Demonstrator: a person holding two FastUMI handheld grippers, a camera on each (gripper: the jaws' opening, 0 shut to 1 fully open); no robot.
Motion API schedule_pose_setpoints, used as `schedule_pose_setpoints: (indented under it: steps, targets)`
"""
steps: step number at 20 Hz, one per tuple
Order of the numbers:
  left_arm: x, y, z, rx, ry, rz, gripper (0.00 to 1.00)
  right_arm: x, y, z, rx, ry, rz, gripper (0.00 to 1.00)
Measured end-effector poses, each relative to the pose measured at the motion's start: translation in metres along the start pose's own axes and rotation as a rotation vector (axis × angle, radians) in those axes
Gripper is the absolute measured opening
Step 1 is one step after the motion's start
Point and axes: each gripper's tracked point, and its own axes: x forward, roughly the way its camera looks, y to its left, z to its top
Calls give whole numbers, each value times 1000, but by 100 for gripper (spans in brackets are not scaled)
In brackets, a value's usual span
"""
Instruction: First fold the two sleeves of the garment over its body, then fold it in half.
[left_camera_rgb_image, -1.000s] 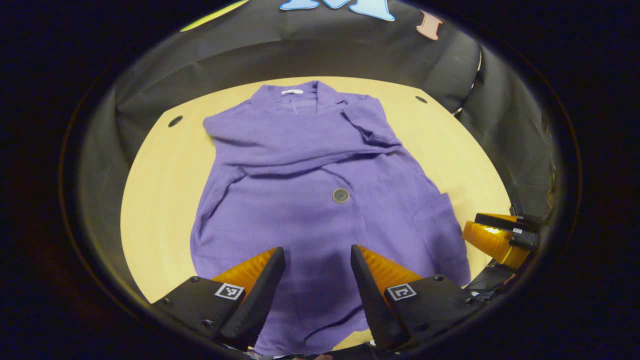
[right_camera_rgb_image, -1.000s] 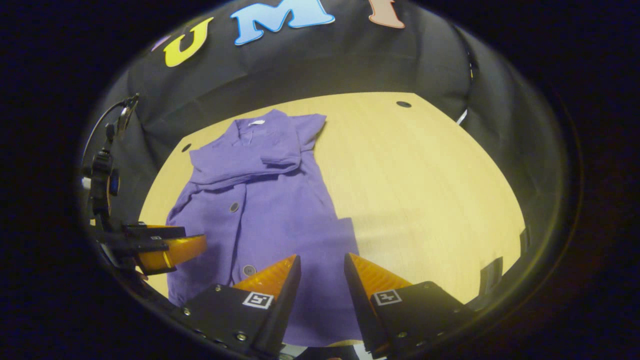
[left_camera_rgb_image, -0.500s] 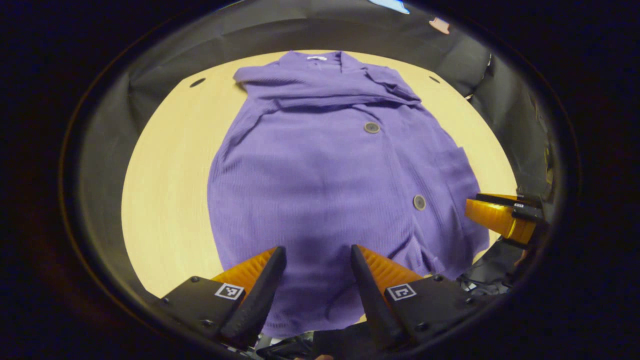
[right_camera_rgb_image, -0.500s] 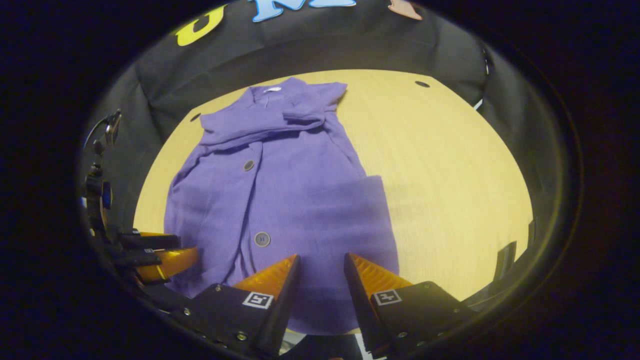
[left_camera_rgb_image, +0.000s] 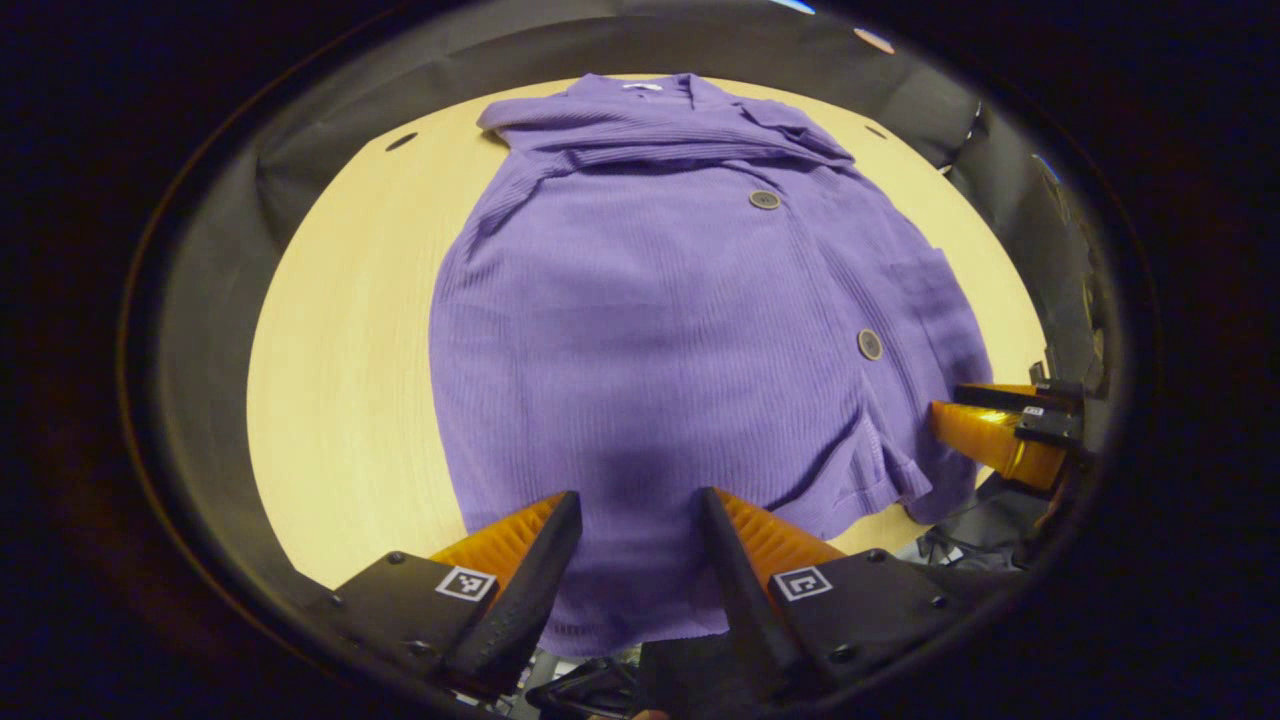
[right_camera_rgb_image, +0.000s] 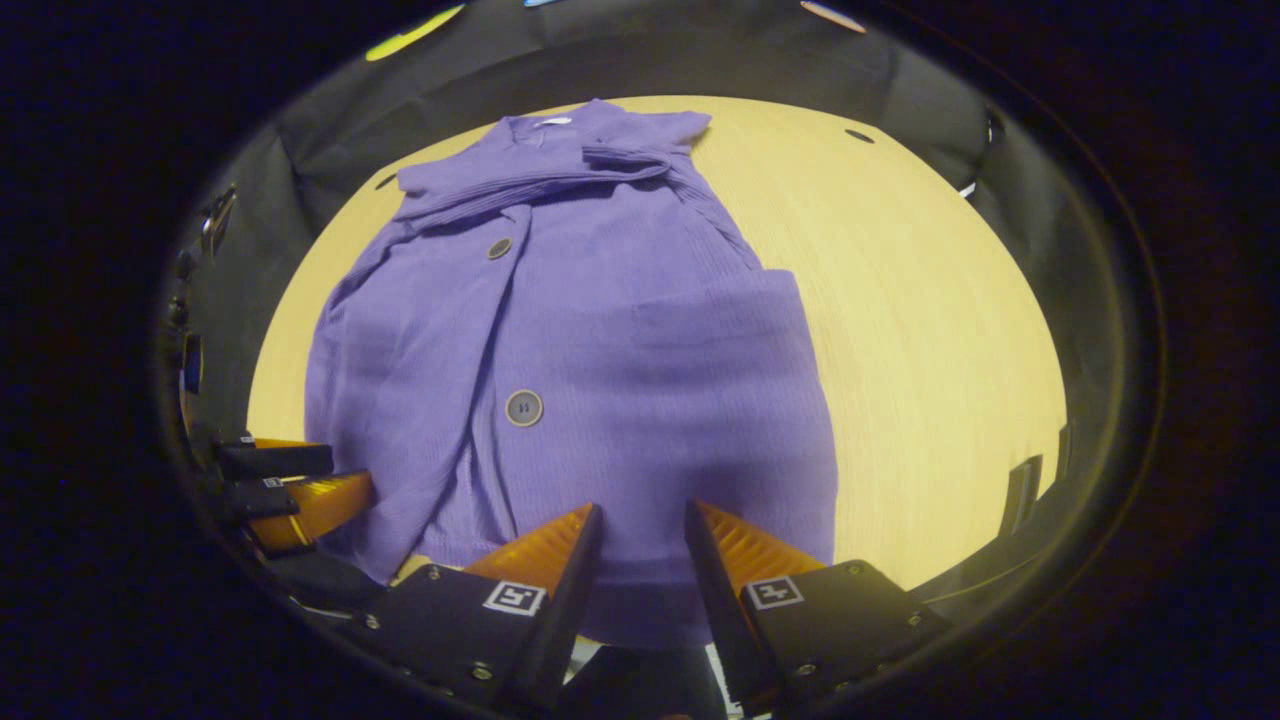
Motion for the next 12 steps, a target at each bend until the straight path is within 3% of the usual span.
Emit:
schedule_pose_setpoints:
  steps: [7, 10, 12]
  targets:
    - [1, -1, 0, -7, 66, 20, 85, 1, -2, -5, 13, 47, -27, 59]
    - [1, -2, 0, -9, 76, 23, 82, 2, -3, -5, 35, 107, -37, 59]
    - [2, -3, 2, -1, 84, 21, 86, 2, -3, -4, 46, 153, -46, 59]
